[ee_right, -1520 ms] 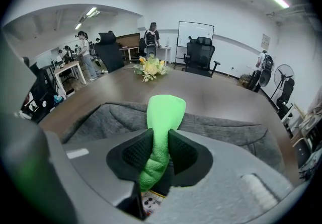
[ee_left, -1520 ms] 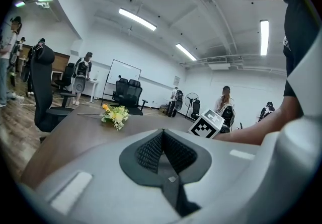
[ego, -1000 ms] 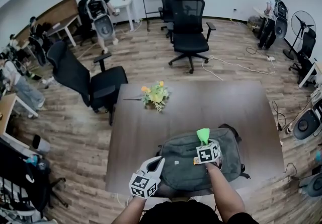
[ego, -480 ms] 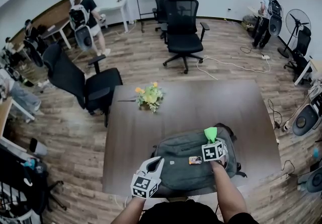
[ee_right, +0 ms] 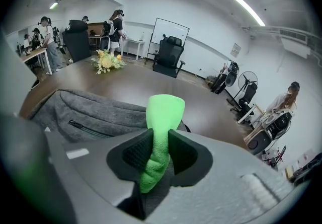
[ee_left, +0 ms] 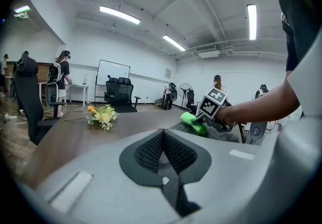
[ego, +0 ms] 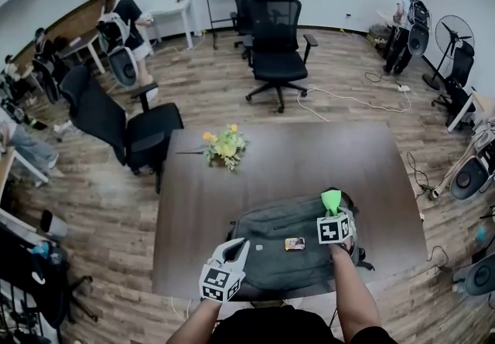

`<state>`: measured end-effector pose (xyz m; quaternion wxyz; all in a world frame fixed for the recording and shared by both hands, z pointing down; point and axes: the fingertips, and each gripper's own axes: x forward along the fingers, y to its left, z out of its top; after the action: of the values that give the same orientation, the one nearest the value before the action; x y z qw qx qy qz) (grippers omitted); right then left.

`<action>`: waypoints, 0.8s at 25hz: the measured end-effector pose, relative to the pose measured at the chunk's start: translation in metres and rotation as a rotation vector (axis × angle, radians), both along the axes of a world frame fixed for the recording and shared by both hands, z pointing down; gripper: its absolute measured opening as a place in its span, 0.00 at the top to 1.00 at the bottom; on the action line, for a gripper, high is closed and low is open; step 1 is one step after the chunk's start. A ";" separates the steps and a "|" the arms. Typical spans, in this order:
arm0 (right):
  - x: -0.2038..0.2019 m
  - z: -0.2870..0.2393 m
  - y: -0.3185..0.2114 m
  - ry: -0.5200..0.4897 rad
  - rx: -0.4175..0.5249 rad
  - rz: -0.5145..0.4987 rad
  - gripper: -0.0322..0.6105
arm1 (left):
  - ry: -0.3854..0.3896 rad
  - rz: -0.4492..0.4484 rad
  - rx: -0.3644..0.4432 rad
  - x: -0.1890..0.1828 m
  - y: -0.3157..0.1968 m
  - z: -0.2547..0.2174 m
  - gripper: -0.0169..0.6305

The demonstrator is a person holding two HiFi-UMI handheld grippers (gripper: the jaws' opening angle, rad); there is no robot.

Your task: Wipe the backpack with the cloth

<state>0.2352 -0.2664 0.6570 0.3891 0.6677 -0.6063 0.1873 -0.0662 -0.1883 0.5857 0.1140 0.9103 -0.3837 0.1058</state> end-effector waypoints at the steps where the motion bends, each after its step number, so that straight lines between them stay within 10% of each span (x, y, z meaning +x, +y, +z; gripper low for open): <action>1: -0.002 -0.002 0.001 -0.013 0.013 -0.004 0.80 | -0.001 -0.005 -0.005 0.000 0.000 0.002 0.95; 20: -0.186 0.015 0.063 -0.440 -0.026 -0.268 0.80 | -0.058 -0.167 -0.108 -0.051 0.010 0.030 0.95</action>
<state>0.0494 -0.2039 0.6717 0.2779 0.5194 -0.7571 0.2825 -0.1170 -0.1787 0.6154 0.1604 0.8641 -0.4553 0.1426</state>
